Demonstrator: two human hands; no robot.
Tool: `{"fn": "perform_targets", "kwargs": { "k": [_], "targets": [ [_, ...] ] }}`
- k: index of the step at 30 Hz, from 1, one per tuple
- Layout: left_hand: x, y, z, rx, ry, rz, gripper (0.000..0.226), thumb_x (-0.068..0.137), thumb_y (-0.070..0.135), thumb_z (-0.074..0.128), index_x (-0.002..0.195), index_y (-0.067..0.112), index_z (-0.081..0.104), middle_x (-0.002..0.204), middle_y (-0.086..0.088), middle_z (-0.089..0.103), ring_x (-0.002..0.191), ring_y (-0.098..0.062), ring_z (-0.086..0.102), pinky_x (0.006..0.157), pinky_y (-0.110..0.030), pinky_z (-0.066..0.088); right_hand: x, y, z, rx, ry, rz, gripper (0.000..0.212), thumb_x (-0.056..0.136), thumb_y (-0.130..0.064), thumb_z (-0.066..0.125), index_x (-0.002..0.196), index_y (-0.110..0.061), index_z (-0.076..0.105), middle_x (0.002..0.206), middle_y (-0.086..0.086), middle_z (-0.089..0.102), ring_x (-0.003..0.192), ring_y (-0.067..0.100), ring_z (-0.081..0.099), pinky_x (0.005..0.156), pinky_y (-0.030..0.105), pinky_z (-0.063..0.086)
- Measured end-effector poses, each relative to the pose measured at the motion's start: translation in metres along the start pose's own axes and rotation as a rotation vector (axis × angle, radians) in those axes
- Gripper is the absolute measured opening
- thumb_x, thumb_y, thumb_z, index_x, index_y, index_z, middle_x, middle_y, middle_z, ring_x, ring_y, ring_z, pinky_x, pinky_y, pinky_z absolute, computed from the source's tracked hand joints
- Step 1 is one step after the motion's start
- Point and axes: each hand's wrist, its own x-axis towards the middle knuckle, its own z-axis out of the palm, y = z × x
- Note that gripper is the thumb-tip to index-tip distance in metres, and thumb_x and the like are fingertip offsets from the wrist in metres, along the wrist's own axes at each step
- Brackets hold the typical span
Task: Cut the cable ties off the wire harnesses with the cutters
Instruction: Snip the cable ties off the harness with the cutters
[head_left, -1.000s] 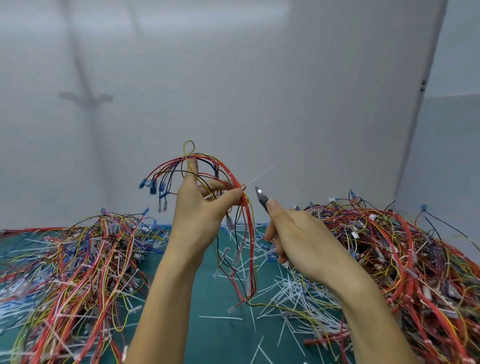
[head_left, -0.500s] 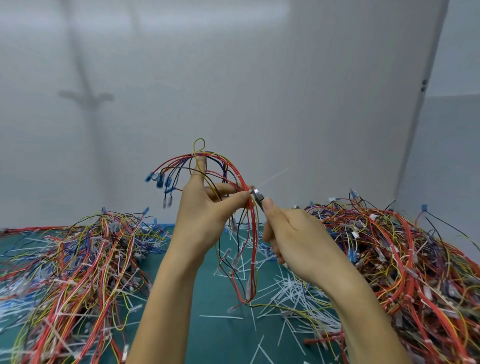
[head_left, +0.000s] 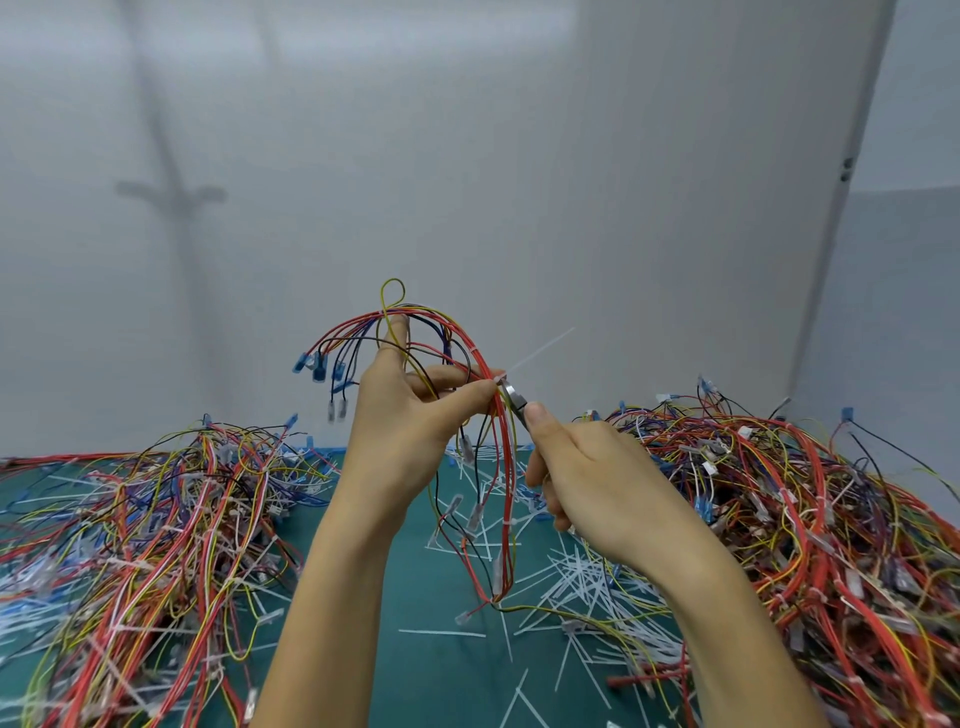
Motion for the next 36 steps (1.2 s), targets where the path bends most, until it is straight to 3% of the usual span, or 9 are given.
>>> {"fn": "perform_targets", "kwargs": {
  "k": [7, 12, 16, 22, 27, 30, 33, 36],
  "targets": [
    [-0.001, 0.001, 0.001, -0.03, -0.038, -0.005, 0.099, 0.08, -0.001, 0.074, 0.155, 0.014, 0.011, 0.068, 0.002, 0.072, 0.065, -0.006, 0.068, 0.057, -0.01, 0.046, 0.001, 0.0, 0.0, 0.028, -0.002, 0.004, 0.076, 0.097, -0.062, 0.02, 0.075, -0.004, 0.065, 0.07, 0.016, 0.066, 0.071, 0.034, 0.064, 0.076, 0.049, 0.054],
    [-0.001, 0.002, -0.001, -0.015, -0.046, -0.007, 0.1, 0.08, 0.001, 0.075, 0.156, 0.014, 0.01, 0.079, -0.004, 0.076, 0.069, -0.008, 0.07, 0.058, -0.01, 0.047, 0.001, 0.0, -0.001, 0.014, -0.001, -0.004, 0.073, 0.097, -0.062, 0.023, 0.07, -0.008, 0.065, 0.053, -0.001, 0.055, 0.057, 0.022, 0.058, 0.07, 0.043, 0.051],
    [-0.001, 0.001, 0.0, -0.019, -0.058, -0.011, 0.101, 0.081, 0.001, 0.075, 0.156, 0.013, 0.008, 0.08, -0.004, 0.076, 0.069, -0.008, 0.071, 0.058, -0.01, 0.047, 0.001, 0.0, -0.003, 0.006, 0.005, -0.022, 0.073, 0.097, -0.062, 0.022, 0.065, -0.011, 0.064, 0.05, -0.003, 0.053, 0.054, 0.017, 0.053, 0.064, 0.037, 0.046],
    [-0.001, 0.001, 0.0, 0.004, -0.04, -0.022, 0.1, 0.082, 0.003, 0.074, 0.156, 0.014, 0.008, 0.086, -0.009, 0.076, 0.076, -0.015, 0.073, 0.06, -0.01, 0.048, 0.002, 0.001, -0.001, 0.065, -0.011, -0.003, 0.073, 0.095, -0.064, 0.024, 0.059, -0.013, 0.062, 0.04, -0.006, 0.051, 0.048, 0.016, 0.052, 0.064, 0.04, 0.049],
    [0.0, 0.002, -0.001, -0.058, -0.007, -0.037, 0.096, 0.084, 0.002, 0.072, 0.156, 0.015, 0.009, 0.087, -0.002, 0.077, 0.077, -0.011, 0.073, 0.061, -0.011, 0.048, 0.006, 0.004, 0.001, 0.287, 0.036, 0.042, 0.07, 0.093, -0.068, 0.031, 0.066, -0.014, 0.068, 0.052, 0.001, 0.063, 0.047, 0.012, 0.054, 0.062, 0.04, 0.048],
    [0.001, 0.001, -0.005, -0.221, 0.042, -0.098, 0.087, 0.085, 0.0, 0.068, 0.155, 0.013, 0.017, 0.089, -0.005, 0.077, 0.079, -0.013, 0.073, 0.061, -0.015, 0.052, 0.005, 0.003, -0.001, 0.451, 0.034, 0.041, 0.067, 0.076, -0.079, 0.048, 0.073, -0.016, 0.072, 0.06, -0.002, 0.068, 0.049, 0.009, 0.052, 0.062, 0.039, 0.044],
    [0.001, 0.001, -0.005, -0.384, 0.031, -0.124, 0.082, 0.087, -0.003, 0.064, 0.153, 0.01, 0.019, 0.094, -0.013, 0.076, 0.087, -0.023, 0.074, 0.067, -0.019, 0.056, 0.003, 0.004, 0.001, 0.438, 0.038, 0.001, 0.042, 0.071, -0.063, 0.074, 0.078, -0.021, 0.074, 0.051, -0.012, 0.06, 0.045, 0.001, 0.049, 0.058, 0.031, 0.042],
    [-0.001, 0.004, -0.002, -0.398, -0.034, -0.129, 0.065, 0.091, 0.003, 0.061, 0.146, 0.015, 0.028, 0.102, -0.012, 0.075, 0.097, -0.029, 0.072, 0.073, -0.022, 0.058, 0.005, 0.002, 0.008, 0.434, 0.085, -0.035, 0.027, 0.079, -0.04, 0.078, 0.075, -0.014, 0.072, 0.053, -0.003, 0.059, 0.049, 0.01, 0.047, 0.057, 0.032, 0.041]
  ]
}}
